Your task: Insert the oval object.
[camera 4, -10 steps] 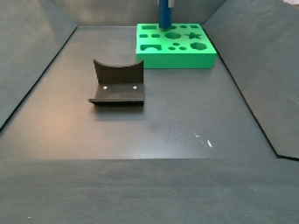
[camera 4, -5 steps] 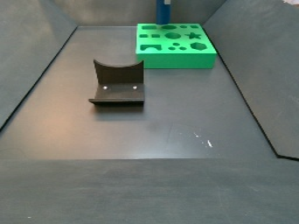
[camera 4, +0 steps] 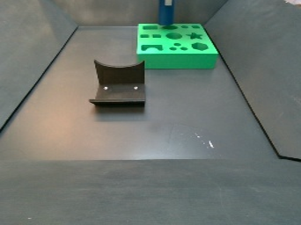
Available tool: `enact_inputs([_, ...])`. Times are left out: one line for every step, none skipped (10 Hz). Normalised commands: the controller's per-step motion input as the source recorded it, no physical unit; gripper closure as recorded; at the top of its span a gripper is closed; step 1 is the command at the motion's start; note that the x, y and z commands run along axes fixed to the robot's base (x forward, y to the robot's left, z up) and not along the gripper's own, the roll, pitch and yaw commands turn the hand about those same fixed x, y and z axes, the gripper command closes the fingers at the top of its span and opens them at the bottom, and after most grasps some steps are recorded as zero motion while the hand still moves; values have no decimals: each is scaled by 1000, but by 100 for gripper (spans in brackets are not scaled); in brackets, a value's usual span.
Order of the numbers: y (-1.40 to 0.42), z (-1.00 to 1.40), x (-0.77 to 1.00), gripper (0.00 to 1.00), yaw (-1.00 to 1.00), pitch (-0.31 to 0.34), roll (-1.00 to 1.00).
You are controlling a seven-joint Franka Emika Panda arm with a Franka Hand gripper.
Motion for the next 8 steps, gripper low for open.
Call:
enact_inputs([0, -197, -543, 100, -434, -274, 13])
enact_inputs([-117, -231, -417, 100, -377, -254, 0])
enact_inputs([0, -157, 0, 100, -83, -11, 16])
enact_inputs([26, -217, 134, 100, 0, 0, 13])
enact_inputs([0, -277, 389, 100, 0, 74, 21])
enact_inputs([0, -380, 494, 100, -11, 84, 24])
enact_inputs([-154, -374, 683, 100, -140, 156, 49])
enact_inputs([-111, -354, 677, 100, -177, 166, 44])
